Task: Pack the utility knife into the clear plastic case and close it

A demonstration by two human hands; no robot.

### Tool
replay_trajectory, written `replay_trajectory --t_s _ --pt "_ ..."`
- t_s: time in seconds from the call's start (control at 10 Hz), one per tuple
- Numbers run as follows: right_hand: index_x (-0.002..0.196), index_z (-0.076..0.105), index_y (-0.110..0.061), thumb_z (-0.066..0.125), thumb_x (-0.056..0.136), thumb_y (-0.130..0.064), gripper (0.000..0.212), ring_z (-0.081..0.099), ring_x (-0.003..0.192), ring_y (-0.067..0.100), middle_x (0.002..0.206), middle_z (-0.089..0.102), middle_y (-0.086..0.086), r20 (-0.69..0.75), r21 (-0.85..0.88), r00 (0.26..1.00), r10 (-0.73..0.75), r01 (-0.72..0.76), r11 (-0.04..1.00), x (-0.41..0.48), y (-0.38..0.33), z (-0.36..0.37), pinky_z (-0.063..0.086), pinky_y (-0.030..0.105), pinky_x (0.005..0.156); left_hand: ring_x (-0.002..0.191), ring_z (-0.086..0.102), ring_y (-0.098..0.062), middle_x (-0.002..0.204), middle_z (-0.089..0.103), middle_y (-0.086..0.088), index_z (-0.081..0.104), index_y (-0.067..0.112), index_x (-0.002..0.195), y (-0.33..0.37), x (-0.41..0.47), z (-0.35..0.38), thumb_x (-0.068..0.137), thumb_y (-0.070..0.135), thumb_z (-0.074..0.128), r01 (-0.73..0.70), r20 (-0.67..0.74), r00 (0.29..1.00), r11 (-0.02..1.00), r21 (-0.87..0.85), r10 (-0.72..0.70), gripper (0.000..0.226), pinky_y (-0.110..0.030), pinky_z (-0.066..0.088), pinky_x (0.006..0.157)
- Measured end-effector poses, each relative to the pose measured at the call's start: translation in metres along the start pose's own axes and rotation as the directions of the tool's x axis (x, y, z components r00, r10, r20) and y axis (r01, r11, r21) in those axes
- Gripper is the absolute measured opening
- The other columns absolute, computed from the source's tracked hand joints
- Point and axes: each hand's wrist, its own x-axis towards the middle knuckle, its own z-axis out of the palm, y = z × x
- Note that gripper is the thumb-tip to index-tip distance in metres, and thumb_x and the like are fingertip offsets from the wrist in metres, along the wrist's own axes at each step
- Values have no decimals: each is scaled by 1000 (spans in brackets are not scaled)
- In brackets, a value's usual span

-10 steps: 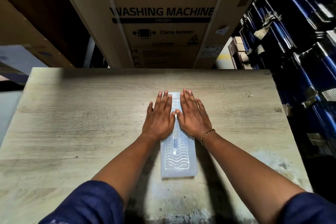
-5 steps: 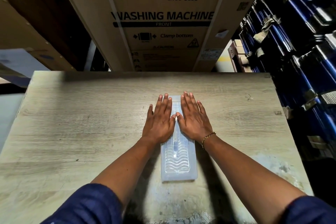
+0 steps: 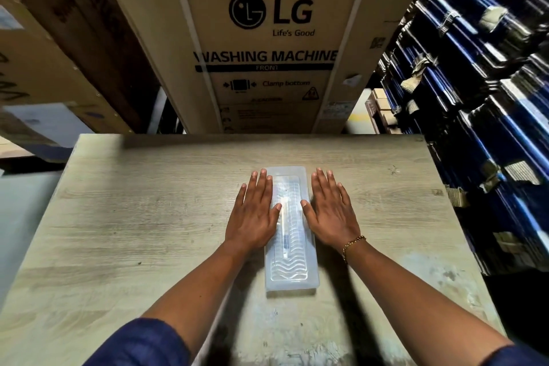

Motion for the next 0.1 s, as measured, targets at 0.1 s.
replay_trajectory --t_s 0.1 --pt "163 -6 -19 17 101 -54 74 -17 156 15 172 -13 -1 -42 -1 999 -13 13 1000 -6 -3 -13 -8 37 126 152 -23 -17 166 -23 -3 -12 15 159 1 -7 -15 103 52 10 -3 -28 1000 1000 28 4 71 -42 -1 126"
